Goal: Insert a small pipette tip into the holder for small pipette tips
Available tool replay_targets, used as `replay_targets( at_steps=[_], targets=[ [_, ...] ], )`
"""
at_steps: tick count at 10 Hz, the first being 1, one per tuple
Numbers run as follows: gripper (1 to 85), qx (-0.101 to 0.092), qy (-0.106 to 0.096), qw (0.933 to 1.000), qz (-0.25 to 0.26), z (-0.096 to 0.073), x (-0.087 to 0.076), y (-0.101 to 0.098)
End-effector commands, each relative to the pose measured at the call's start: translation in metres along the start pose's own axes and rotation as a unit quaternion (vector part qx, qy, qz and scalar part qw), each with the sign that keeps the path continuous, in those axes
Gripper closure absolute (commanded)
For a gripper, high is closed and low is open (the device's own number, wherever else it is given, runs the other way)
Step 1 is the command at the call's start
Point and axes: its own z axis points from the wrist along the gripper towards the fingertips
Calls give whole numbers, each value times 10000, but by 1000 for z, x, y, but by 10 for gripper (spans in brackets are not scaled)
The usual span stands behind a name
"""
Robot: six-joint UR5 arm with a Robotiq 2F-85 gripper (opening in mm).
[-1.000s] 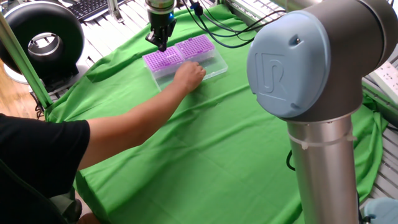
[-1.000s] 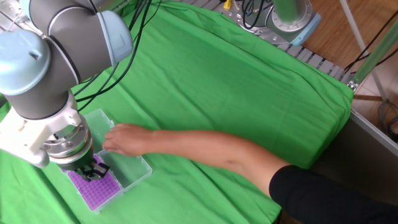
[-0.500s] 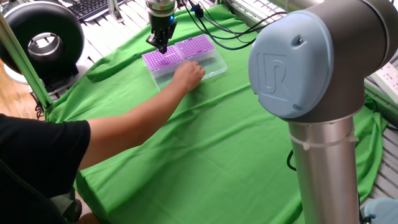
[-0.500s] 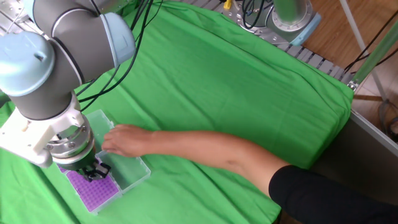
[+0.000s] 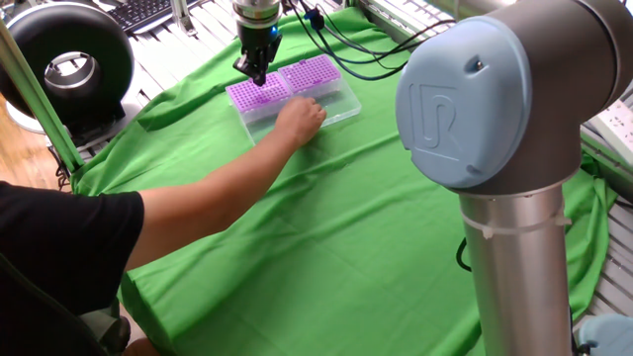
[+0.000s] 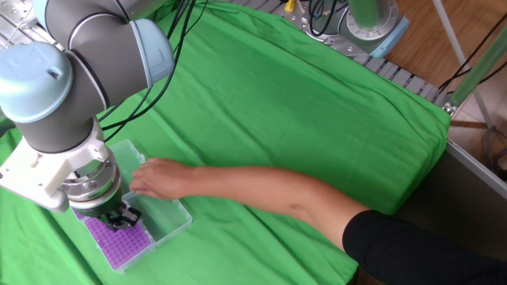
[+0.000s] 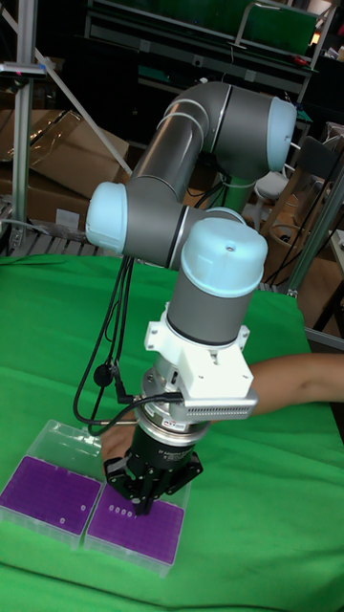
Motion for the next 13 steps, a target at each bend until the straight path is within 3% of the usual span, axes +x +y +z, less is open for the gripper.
replay_targets(
  at_steps=[1, 6, 9, 13],
  targets=[
    [847, -37, -54, 10000, 23, 3, -2, 1],
    [847, 18, -101, 9999, -89, 9, -2, -4],
    [653, -63, -86, 9989, -455, 13, 4, -7],
    [623, 77, 69, 9984, -552, 5, 12, -19]
  ],
)
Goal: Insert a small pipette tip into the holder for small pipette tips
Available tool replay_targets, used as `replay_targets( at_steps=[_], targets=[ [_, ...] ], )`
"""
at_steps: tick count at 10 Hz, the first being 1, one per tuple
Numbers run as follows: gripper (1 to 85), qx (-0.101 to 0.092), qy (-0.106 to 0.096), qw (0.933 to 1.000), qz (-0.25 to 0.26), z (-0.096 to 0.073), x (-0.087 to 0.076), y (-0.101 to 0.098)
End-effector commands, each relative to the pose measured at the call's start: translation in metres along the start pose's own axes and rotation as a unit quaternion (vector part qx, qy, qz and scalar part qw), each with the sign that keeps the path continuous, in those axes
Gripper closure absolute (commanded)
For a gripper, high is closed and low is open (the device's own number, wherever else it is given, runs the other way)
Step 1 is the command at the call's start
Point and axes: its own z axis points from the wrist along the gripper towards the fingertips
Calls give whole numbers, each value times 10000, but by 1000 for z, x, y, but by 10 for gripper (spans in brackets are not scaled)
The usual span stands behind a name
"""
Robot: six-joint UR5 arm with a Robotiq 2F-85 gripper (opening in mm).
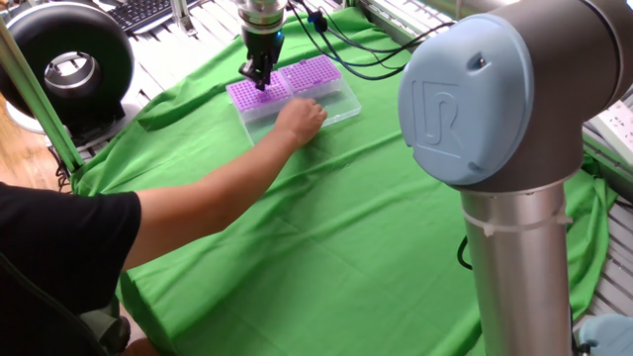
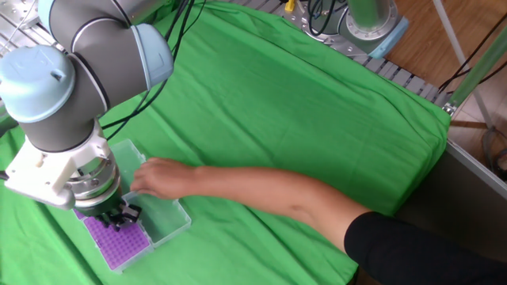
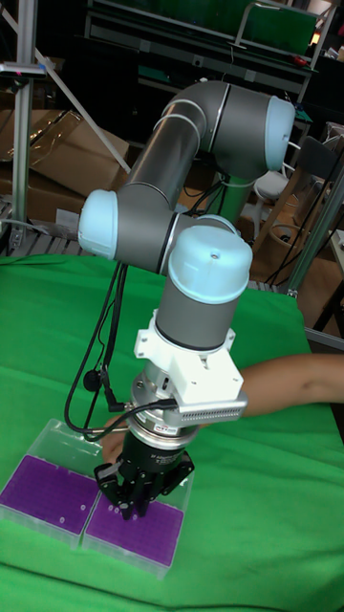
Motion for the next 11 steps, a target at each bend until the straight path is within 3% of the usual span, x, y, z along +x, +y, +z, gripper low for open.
replay_targets(
  at_steps=[1, 3, 5, 7, 11],
  targets=[
    [627, 21, 129, 9998, -126, -10, 9, -11],
    [627, -20, 164, 9995, -253, -18, 12, -21],
    [627, -63, -80, 9992, -384, -4, 15, -39],
    [627, -50, -108, 9992, -392, -2, 22, -54],
    [627, -142, -148, 9994, -280, 1, 19, -52]
  ],
)
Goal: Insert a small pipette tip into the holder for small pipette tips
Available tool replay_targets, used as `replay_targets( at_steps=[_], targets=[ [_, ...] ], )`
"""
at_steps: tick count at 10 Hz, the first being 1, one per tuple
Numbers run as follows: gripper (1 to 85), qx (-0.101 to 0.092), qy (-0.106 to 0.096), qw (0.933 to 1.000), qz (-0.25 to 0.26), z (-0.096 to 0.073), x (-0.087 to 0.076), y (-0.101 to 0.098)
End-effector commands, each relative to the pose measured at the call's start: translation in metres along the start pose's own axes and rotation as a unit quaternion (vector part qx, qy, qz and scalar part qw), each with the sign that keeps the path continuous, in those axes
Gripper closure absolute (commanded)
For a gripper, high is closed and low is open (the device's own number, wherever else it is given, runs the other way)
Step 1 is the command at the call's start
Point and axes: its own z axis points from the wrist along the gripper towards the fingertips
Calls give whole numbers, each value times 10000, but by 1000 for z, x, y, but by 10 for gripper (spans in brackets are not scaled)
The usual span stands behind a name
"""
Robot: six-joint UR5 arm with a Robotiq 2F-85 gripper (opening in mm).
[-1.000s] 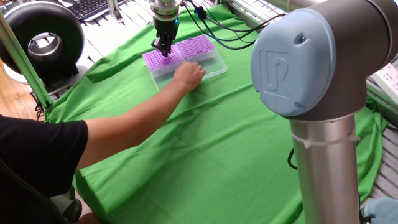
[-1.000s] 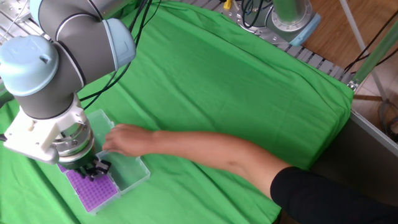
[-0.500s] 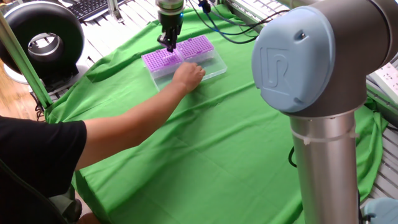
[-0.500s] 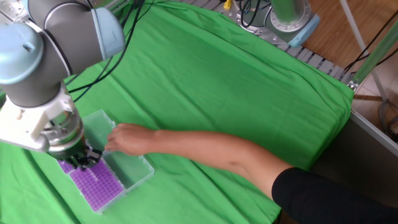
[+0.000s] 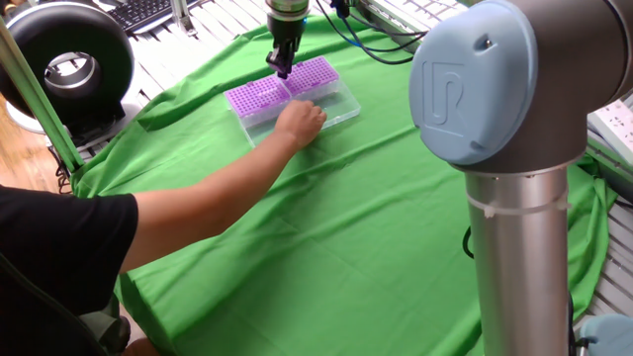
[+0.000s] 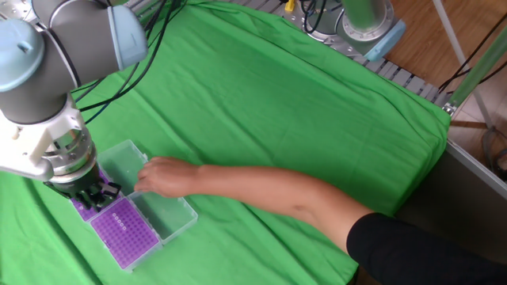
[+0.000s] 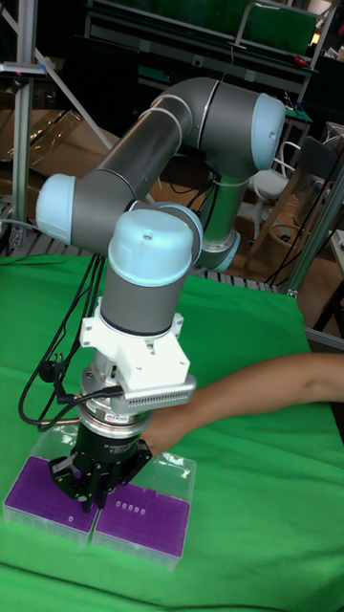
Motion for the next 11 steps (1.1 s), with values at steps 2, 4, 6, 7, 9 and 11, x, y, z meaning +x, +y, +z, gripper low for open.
replay_targets(
  at_steps=[2, 4, 6, 7, 9, 11],
  targets=[
    [627, -109, -62, 9999, 107, 2, 0, 1],
    [627, -95, -56, 9999, 113, 4, 1, 2],
    [627, -92, -63, 9999, 105, 6, 3, 1],
    [627, -92, -63, 9999, 105, 6, 4, 1],
    [630, -102, -76, 9999, 115, 8, 4, 2],
    [637, -89, -87, 9998, 137, 10, 3, 3]
  ],
)
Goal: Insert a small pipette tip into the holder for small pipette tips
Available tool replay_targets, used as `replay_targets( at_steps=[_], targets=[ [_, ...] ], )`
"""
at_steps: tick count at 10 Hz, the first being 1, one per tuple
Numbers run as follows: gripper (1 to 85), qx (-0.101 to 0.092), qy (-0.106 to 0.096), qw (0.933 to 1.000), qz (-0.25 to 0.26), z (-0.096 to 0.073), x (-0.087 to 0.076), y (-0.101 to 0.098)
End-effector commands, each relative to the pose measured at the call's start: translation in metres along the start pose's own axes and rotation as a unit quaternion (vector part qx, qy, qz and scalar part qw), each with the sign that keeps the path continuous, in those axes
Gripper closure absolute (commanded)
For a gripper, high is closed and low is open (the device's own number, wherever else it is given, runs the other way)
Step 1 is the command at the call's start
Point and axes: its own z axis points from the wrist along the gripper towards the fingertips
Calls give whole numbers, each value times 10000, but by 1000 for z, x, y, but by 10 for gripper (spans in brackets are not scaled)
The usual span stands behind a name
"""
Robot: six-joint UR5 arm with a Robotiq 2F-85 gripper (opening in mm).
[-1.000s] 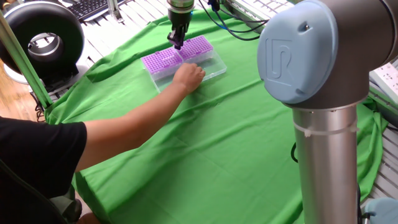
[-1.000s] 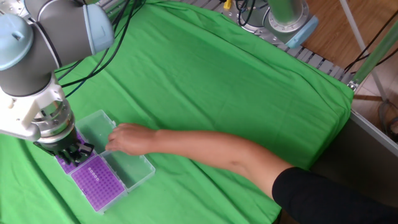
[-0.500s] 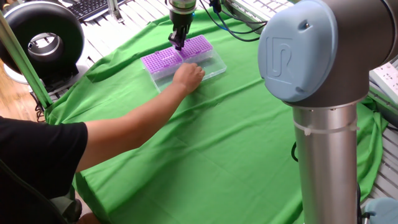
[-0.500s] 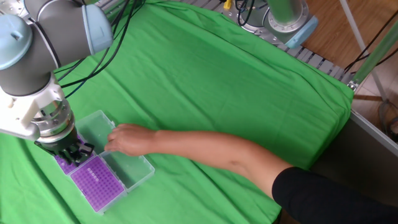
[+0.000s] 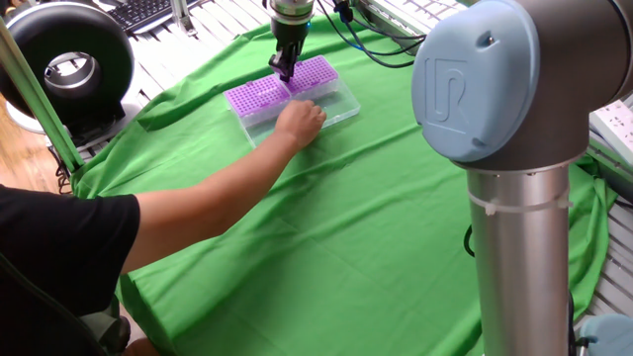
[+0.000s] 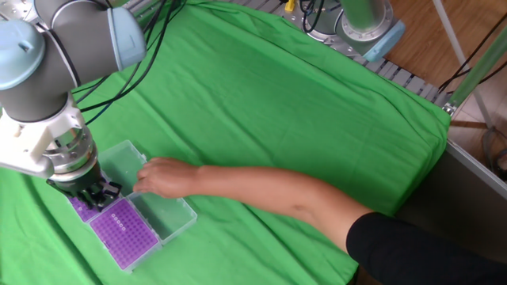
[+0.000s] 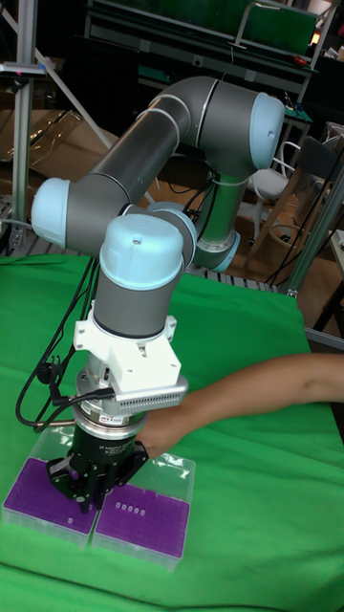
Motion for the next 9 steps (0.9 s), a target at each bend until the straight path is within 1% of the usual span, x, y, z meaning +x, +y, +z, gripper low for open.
replay_targets(
  at_steps=[1, 4, 6, 8, 9],
  targets=[
    [643, -35, -47, 10000, 45, 2, -1, 1],
    [667, -22, -58, 10000, 59, 4, -1, 0],
    [750, -26, 41, 9999, 132, -3, 5, 0],
    [777, -59, 60, 9999, 142, -5, 5, -2],
    [827, -6, 92, 9998, 181, -5, 6, -4]
  ],
)
